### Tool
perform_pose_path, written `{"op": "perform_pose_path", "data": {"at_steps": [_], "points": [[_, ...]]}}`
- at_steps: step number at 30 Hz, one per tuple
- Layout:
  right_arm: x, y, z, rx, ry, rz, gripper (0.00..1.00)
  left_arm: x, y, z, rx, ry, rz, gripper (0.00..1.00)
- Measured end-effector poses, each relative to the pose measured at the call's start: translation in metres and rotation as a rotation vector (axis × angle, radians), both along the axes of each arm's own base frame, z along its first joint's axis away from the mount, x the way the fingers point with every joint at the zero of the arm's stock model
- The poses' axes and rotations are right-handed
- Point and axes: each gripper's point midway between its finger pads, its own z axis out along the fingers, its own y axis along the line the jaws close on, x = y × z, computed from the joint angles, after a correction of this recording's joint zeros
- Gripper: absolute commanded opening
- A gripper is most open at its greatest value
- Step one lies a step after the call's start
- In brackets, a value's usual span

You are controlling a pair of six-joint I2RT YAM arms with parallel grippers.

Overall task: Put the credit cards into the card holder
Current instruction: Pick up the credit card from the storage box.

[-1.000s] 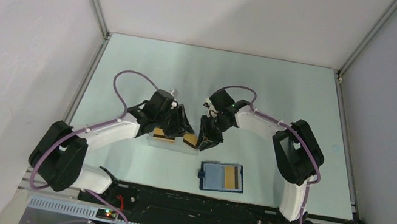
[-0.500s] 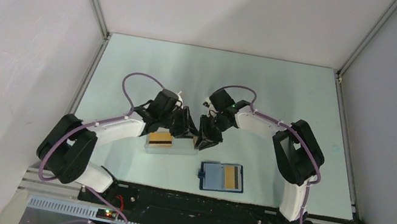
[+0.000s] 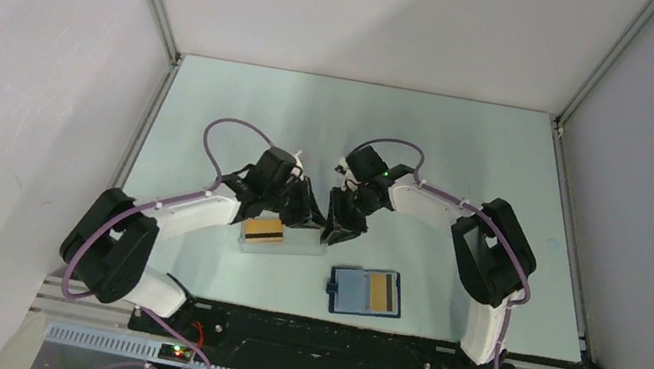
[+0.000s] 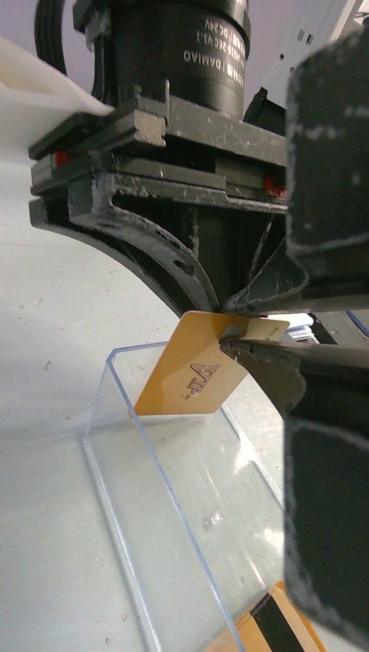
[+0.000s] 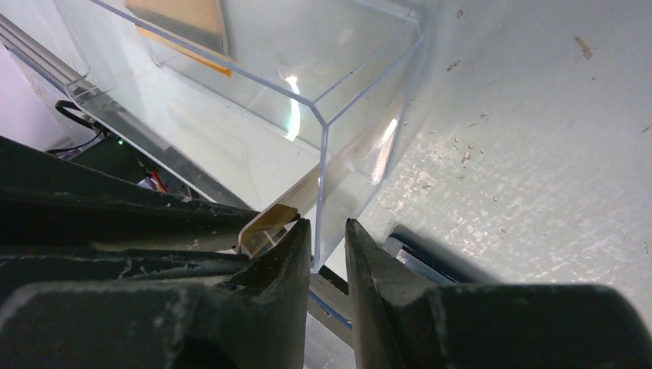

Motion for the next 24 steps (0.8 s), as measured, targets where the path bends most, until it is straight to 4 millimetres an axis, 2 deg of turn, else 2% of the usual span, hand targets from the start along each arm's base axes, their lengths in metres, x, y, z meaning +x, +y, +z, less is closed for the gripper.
{"op": "perform_pose_path", "data": {"at_steps": [6,12,24], "points": [[0.003,0.001,0.013,0.029,-0.023,-0.001,0.29,0.001,0.012,-0.003,0.079,-0.009,0.016,0.19],[-0.001,0.005,0.032,0.077,-0.041,0.016,0.3,-0.003,0.029,-0.016,0.183,0.015,0.037,0.1],[-0.001,0.004,0.032,0.077,-0.04,0.016,0.3,-0.001,0.041,-0.006,0.257,-0.002,0.048,0.0]]}}
